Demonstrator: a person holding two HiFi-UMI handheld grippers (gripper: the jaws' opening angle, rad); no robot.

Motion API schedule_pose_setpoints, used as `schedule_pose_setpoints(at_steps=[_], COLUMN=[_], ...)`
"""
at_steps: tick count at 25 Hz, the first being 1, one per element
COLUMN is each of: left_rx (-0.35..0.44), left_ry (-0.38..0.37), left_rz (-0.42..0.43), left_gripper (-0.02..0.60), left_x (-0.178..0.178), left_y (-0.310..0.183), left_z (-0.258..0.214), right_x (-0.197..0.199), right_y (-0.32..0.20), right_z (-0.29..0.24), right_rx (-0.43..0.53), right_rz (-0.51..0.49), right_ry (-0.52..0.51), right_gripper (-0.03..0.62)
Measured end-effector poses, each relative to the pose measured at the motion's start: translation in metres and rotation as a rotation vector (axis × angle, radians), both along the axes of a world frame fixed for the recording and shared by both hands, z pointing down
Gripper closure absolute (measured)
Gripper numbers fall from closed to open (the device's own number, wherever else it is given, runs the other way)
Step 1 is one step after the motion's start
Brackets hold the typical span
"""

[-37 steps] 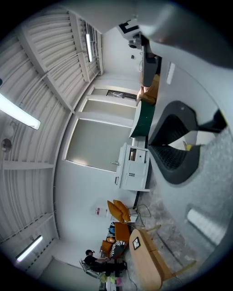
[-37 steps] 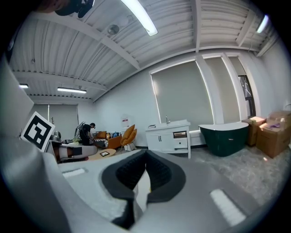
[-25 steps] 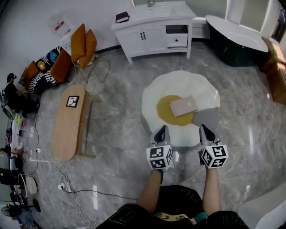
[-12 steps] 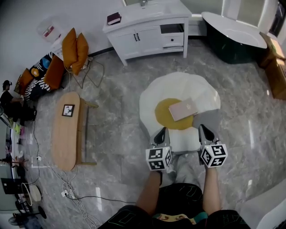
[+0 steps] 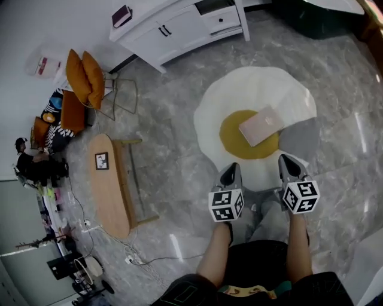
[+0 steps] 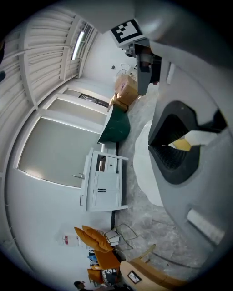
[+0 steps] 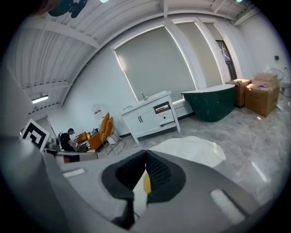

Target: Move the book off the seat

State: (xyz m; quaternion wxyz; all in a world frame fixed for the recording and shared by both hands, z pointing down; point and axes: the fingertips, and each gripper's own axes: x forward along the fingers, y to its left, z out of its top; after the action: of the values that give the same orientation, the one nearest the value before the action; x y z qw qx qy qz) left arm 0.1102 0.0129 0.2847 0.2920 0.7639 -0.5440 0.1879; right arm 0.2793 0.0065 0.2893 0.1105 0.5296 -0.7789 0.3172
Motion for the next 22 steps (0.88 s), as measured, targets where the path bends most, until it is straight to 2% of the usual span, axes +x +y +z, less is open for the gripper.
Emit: schedule_pose_setpoints(at_steps=[3,8,10,13,22], left_rx=[-0.027,-0.069,-0.098,-0.162,-0.258], left_ry=[-0.027,-0.043,-0.034,-0.059,-0.097], left_rz=[0.058,0.210,0.267,0.341,0.470], left_gripper=[0.571,0.571,0.571,0.571,0.569], left_x=[0.008,0.021,0.021,0.011,0.017], left_y=[-0.020,-0.050,-0.060,-0.069,-0.099], left_z=[0.020,0.052,0.079,0.121,0.244], right_x=[0.003,0.001,-0.004,-0.021,-0.021], right_y=[-0.011,-0.020,-0.024,-0.025,-0.034], right_z=[0.031,0.068,0.088,0.125,0.255], right_rx=[-0.043,-0.118,-0.136,-0.173,-0.279], right_rz=[0.028,0.104,0.136,0.193,0.331], right_ry=[-0.007,-0.004,0.010,-0.012,-0.054], right_gripper=[0.591,0.591,0.591,0.591,0.591])
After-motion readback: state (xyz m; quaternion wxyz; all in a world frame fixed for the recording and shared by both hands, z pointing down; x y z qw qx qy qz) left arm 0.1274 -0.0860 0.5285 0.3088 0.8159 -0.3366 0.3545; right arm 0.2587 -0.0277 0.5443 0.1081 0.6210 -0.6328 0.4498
